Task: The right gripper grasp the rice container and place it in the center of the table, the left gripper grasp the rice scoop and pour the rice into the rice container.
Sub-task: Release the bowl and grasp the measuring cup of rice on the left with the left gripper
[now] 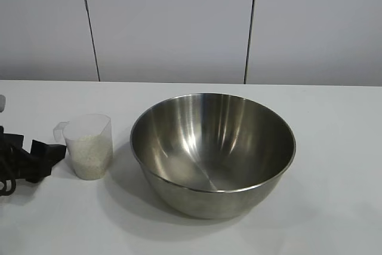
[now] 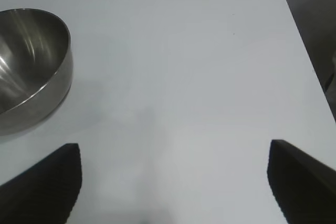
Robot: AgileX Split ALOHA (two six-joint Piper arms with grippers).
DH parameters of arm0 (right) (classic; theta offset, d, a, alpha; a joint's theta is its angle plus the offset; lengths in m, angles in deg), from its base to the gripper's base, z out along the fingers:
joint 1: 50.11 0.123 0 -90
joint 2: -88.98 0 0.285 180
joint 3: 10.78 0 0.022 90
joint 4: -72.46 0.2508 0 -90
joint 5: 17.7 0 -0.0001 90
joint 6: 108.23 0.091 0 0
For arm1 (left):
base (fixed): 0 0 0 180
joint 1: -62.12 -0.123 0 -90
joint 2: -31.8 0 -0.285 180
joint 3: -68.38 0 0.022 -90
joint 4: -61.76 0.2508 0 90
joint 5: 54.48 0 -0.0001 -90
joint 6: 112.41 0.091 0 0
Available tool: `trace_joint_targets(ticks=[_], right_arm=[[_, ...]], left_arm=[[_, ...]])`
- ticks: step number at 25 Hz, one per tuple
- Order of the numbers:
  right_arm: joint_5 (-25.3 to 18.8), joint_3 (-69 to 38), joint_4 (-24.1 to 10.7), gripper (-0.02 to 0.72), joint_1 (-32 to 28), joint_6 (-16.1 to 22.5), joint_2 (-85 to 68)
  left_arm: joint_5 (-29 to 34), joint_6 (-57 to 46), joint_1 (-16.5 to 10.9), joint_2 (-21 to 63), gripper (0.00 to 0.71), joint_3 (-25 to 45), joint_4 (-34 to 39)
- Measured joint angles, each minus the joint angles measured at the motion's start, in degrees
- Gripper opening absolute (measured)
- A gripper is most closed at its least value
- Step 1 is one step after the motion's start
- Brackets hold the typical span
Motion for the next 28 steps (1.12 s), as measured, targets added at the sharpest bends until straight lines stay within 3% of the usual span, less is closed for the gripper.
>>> trace_joint_targets(ticks=[12,28], right_arm=[[-0.04,0.00,0.37,0.660,0.00,0.00,0.00],[-0.04,0.00,0.37,0.660,0.00,0.00,0.00]], left_arm=[[0.04,0.00,0.00,2.08,0.545,-1.23,0.56],[0.00,-0.18,-0.17,2.13,0.542,-2.74,11.18]])
